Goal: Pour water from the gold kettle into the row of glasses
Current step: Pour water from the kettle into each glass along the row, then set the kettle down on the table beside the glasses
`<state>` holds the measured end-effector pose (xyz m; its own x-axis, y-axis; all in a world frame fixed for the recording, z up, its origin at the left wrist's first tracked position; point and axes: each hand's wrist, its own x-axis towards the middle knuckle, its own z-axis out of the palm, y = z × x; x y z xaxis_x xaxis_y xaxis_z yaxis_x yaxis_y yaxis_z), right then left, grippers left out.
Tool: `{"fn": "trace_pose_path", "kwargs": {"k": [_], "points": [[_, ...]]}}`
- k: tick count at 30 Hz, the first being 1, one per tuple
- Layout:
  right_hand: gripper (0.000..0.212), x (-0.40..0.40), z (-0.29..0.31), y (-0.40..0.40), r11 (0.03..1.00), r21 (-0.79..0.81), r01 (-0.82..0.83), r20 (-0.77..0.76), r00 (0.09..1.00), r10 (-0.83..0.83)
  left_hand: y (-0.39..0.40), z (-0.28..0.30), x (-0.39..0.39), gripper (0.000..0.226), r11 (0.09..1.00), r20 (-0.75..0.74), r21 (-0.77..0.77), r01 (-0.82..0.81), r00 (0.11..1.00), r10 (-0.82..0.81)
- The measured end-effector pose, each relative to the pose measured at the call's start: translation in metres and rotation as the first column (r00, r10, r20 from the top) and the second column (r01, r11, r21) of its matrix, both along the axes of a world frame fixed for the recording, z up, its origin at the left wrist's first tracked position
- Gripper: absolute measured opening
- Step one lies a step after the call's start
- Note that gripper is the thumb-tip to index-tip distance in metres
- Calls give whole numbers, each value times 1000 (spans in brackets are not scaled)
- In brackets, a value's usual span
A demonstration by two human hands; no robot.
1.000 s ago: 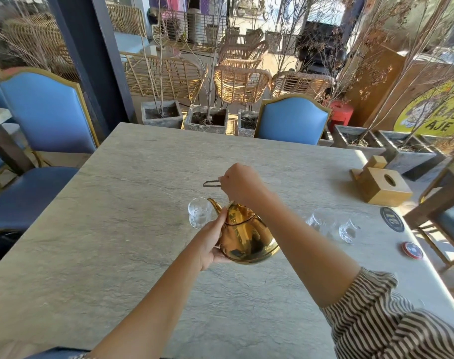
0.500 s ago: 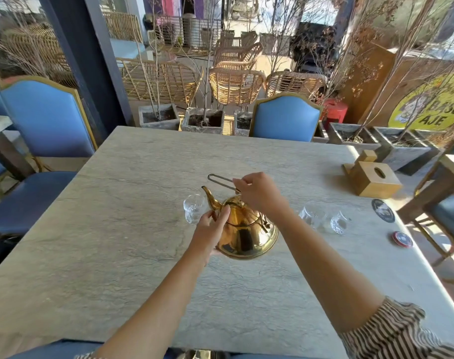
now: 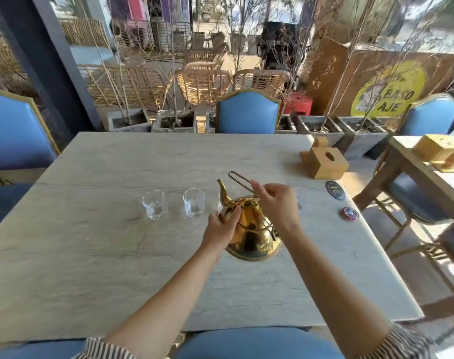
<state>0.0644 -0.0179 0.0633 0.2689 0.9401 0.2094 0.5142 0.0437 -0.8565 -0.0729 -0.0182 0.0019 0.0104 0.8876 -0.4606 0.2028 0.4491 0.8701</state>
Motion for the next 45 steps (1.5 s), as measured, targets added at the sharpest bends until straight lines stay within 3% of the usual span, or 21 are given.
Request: {"fn": "trace_pose_path", "kwargs": {"k": [5,10,15,20,24,27,34,39,45], "points": [[55,63,-10,-26,995,24,94,4,996,-94,-19,-12,63,102,993,12,-111,41,999,-40],[57,118,-21,-45,978,29,208,21,978,-208,-34,-33,123,69,988,75,-115,100,993,-92],[58,163,-40,-55,968,-19,250,7,968,-250,-33,-52,171,123,959,203,-264,103,978,-49],[54,203,-64,-55,949,-54,310,11,951,-310,-29,-55,212,103,936,154,-323,141,983,-95],[52,229,-77,-50,946,-70,317,3,948,-318,-18,-64,237,107,921,162,-347,177,979,-127],[56,244,-86,-43,944,-81,320,-1,947,-322,-9,-79,251,126,934,146,-319,160,982,-118],[57,270,-103,-29,950,-94,297,-62,951,-304,0,-78,271,94,934,146,-301,191,977,-153],[54,272,-106,-27,959,-109,262,-73,960,-270,2,-86,274,95,942,142,-285,178,980,-142],[52,263,-114,-25,957,-141,254,-63,962,-265,3,-93,266,81,957,167,-253,143,981,-102]]}}
